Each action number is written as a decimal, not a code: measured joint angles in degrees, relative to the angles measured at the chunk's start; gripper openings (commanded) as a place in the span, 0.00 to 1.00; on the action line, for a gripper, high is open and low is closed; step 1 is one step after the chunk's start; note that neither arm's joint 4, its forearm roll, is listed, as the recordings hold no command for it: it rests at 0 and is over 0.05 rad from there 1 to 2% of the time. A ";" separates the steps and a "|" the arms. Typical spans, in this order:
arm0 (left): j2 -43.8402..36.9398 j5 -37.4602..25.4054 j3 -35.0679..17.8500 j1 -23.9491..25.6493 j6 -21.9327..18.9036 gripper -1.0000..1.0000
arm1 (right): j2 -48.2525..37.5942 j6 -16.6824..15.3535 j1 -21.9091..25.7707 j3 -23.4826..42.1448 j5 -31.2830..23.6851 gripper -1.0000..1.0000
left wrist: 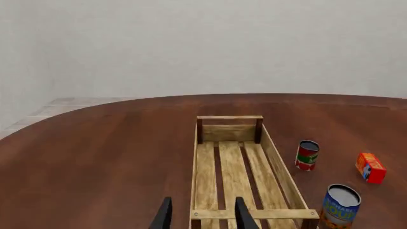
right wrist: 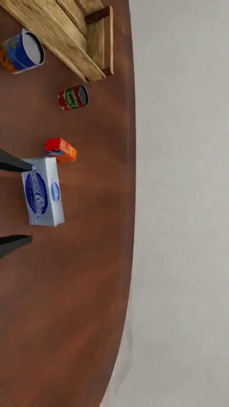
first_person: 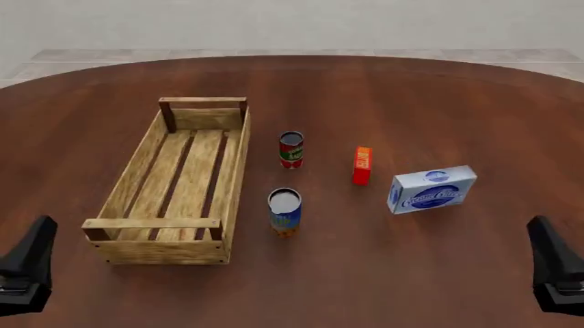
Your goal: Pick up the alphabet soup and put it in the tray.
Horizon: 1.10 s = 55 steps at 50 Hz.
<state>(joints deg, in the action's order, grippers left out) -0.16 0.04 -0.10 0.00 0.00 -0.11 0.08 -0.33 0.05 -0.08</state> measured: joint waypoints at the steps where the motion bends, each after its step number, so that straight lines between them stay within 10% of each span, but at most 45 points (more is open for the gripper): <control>1: -0.02 0.01 -0.01 0.00 0.00 1.00 | -0.02 -0.05 -0.01 0.00 -0.06 1.00; 23: -0.23 0.05 -0.13 0.00 0.00 1.00 | -2.06 -0.21 1.36 4.50 -3.25 1.00; 55: -0.25 0.06 -0.15 0.00 0.00 1.00 | -56.78 -7.70 22.10 56.68 -19.45 1.00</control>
<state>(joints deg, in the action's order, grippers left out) -0.42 0.10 -0.24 0.00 0.00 -56.89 -7.62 21.77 56.73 -19.54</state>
